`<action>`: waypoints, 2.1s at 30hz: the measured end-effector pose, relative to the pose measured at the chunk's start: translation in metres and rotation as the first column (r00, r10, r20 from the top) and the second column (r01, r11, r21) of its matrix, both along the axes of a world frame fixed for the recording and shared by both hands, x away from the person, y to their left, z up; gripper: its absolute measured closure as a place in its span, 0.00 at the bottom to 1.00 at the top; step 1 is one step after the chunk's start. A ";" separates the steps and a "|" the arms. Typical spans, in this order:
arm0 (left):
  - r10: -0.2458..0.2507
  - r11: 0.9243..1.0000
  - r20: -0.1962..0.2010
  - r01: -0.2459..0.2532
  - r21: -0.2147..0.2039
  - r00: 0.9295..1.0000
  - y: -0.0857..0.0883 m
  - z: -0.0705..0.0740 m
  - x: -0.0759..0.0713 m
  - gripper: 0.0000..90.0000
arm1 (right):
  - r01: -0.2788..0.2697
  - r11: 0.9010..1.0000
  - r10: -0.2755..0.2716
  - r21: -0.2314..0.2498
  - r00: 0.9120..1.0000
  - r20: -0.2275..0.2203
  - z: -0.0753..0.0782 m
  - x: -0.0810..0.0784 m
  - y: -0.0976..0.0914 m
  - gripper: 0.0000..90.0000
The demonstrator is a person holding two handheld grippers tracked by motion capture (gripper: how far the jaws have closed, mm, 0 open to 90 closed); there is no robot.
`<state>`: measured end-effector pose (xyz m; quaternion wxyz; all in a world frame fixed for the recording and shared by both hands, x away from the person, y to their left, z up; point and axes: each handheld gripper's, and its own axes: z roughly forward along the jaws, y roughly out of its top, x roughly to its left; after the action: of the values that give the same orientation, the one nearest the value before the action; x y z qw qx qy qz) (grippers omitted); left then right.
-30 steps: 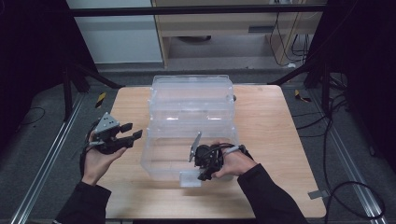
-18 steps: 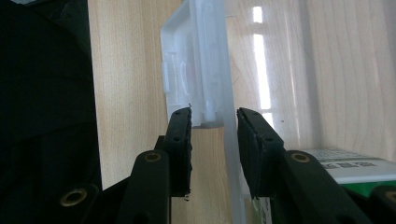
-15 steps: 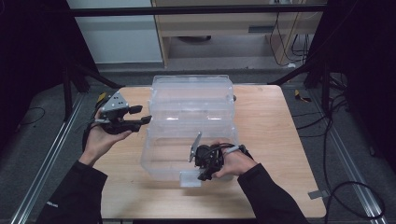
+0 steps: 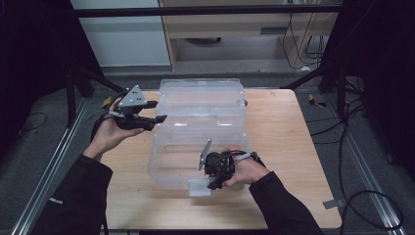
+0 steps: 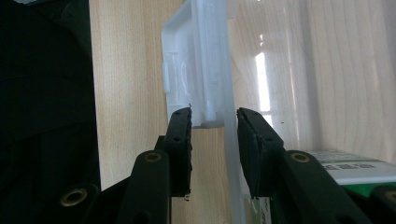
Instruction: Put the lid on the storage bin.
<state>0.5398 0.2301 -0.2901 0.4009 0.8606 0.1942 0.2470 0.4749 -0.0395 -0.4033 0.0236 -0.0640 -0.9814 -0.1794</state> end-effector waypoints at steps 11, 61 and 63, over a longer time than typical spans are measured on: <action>-0.080 0.991 0.019 0.078 0.109 0.997 -0.021 0.016 0.020 0.43 | -0.007 1.000 0.007 0.001 1.000 0.003 0.000 0.000 0.000 0.74; -0.315 0.840 -0.116 0.334 0.429 0.942 -0.074 -0.014 0.075 0.71 | -0.017 1.000 0.017 0.017 1.000 0.003 -0.001 0.000 -0.001 0.74; -0.317 0.836 -0.126 0.339 0.431 0.940 -0.075 -0.014 0.075 0.73 | -0.020 1.000 0.020 0.016 1.000 0.005 -0.001 0.000 -0.001 0.74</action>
<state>0.6149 0.1553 -0.3042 0.2241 0.9556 -0.0080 0.1913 0.4752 -0.0410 -0.4044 0.0236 -0.0536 -0.9805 -0.1874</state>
